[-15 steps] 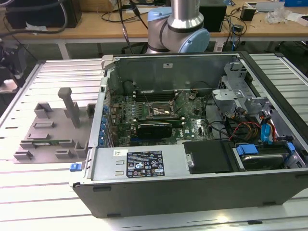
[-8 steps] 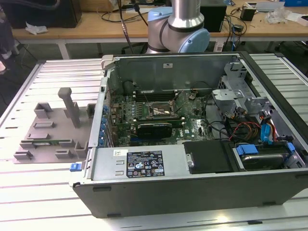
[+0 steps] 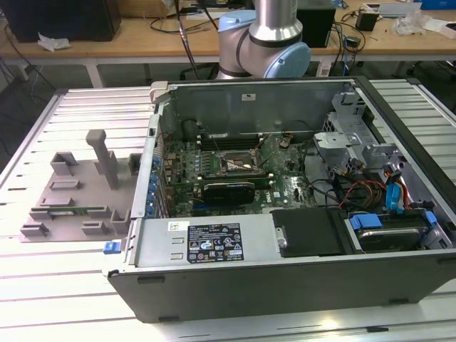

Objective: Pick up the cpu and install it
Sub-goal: 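Pick up the cpu and move it towards the insertion slot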

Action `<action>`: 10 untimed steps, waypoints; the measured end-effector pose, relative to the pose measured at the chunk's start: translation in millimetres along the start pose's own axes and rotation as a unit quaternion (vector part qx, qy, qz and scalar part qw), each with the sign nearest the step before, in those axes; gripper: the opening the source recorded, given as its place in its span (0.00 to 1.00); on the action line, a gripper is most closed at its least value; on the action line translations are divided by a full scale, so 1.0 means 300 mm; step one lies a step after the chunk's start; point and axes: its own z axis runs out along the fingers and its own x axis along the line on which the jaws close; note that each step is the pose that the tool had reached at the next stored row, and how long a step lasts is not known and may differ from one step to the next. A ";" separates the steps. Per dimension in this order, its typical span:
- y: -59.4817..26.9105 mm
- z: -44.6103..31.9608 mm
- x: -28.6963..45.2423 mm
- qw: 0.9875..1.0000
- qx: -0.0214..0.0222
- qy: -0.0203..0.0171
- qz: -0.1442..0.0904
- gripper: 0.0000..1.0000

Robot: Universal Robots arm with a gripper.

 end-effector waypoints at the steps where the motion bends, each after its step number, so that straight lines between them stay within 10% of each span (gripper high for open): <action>1: 0.001 -0.008 0.000 1.000 0.000 0.000 0.000 0.54; 10: 0.004 -0.047 -0.026 1.000 0.000 0.000 0.000 0.54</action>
